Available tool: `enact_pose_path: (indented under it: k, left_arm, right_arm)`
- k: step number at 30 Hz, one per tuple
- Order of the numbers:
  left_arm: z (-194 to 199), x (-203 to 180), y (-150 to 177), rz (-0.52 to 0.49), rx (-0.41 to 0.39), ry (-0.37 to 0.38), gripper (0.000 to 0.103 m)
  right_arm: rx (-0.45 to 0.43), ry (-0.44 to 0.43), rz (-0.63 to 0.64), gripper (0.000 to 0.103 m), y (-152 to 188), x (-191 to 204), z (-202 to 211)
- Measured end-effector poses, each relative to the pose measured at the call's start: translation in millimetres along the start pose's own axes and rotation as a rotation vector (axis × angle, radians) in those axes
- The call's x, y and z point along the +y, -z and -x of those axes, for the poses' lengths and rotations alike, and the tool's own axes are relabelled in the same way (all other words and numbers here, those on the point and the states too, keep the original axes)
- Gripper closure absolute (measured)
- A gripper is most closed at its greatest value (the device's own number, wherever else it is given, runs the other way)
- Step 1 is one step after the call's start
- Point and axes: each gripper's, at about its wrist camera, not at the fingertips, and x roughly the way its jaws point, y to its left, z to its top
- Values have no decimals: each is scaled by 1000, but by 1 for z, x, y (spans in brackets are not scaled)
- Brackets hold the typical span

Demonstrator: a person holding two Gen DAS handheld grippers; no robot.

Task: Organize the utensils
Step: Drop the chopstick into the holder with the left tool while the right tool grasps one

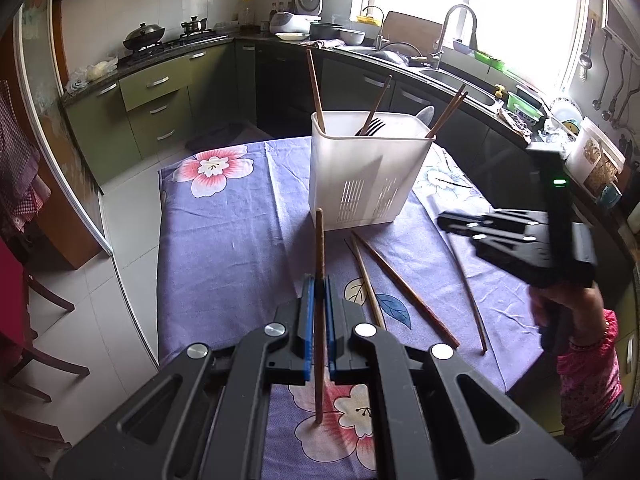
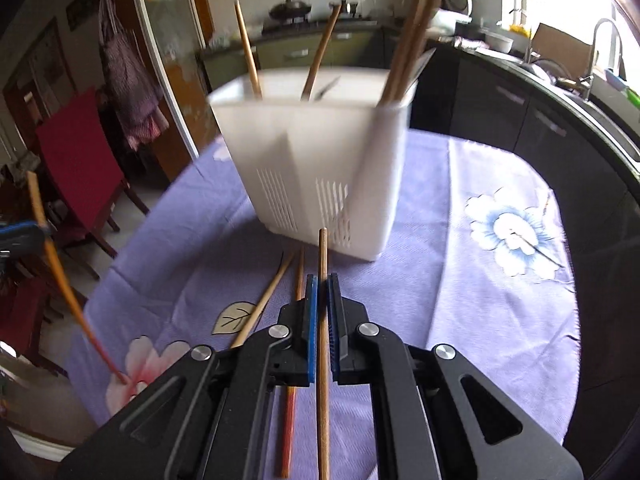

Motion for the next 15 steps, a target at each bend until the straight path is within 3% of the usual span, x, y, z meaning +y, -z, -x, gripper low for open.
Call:
enact_pose_path:
  k: [6,15]
  left_arm:
    - [3,-1,-2,3,-1,3,98]
    - [12,-8,-4,1,-12,7,98]
  right_arm:
    - [-138,-17,-26,97,14,-9,71]
    - [-210,-26,-21,97,24,-16,122]
